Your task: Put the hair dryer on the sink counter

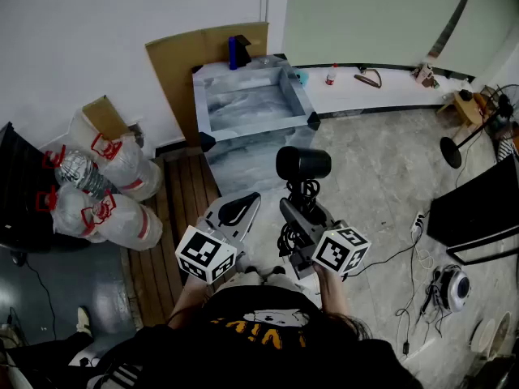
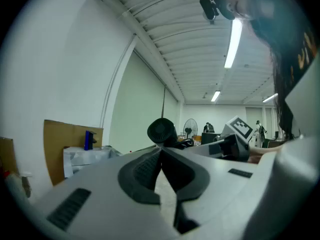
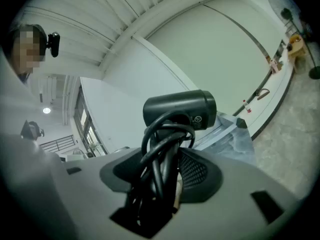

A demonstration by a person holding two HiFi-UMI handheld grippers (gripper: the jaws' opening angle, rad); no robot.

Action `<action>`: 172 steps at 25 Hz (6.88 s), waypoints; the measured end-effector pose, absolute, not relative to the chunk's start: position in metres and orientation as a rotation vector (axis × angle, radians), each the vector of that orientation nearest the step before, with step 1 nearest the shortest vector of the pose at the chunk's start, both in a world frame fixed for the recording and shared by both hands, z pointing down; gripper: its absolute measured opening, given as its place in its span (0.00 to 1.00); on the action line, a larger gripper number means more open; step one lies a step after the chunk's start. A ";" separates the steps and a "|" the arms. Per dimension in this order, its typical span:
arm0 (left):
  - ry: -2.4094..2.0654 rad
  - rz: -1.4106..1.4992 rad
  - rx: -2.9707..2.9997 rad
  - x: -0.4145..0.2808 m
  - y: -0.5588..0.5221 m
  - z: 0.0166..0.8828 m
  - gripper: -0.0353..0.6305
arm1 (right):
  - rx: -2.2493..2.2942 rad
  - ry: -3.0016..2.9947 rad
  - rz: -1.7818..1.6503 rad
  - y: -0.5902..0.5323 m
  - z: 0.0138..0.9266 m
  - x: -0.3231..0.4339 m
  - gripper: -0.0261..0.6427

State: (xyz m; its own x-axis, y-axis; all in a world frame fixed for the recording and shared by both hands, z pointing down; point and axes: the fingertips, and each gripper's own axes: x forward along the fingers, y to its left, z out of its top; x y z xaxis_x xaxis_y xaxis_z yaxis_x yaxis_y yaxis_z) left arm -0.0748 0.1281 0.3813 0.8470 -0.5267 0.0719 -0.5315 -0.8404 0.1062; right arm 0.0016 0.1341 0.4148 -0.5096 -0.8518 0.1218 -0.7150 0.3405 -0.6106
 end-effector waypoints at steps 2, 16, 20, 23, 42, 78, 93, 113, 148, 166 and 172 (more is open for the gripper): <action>-0.823 0.073 2.904 -0.069 0.132 0.385 0.06 | -1.423 2.382 -0.918 0.137 0.418 0.006 0.36; -0.892 0.041 2.876 -0.060 0.140 0.378 0.06 | -1.450 2.465 -0.921 0.143 0.436 0.015 0.36; -0.897 0.043 2.876 -0.056 0.142 0.379 0.06 | -1.439 2.471 -0.918 0.143 0.437 0.016 0.36; -0.897 0.048 2.879 -0.053 0.143 0.378 0.06 | -1.427 2.473 -0.919 0.143 0.437 0.018 0.36; -0.937 0.058 2.892 -0.006 0.129 0.378 0.06 | -1.378 2.518 -0.893 0.130 0.438 0.061 0.36; -0.859 0.104 2.854 -0.009 -0.117 0.403 0.06 | -1.457 2.514 -0.982 -0.106 0.466 0.057 0.36; -0.771 0.078 2.853 -0.049 -0.233 0.413 0.06 | -1.558 2.457 -1.046 -0.215 0.475 0.022 0.36; -0.852 0.108 2.808 0.000 -0.290 0.421 0.06 | -1.495 2.500 -1.092 -0.292 0.485 0.080 0.36; -1.462 0.109 2.496 0.032 -0.387 0.427 0.06 | -0.945 3.488 -1.158 -0.562 0.625 0.137 0.36; -1.518 0.164 2.389 0.008 -0.390 0.446 0.06 | -1.045 3.526 -1.021 -0.600 0.664 0.149 0.48; -1.471 0.188 2.429 0.013 -0.390 0.445 0.06 | -1.166 3.494 -1.023 -0.594 0.660 0.158 0.50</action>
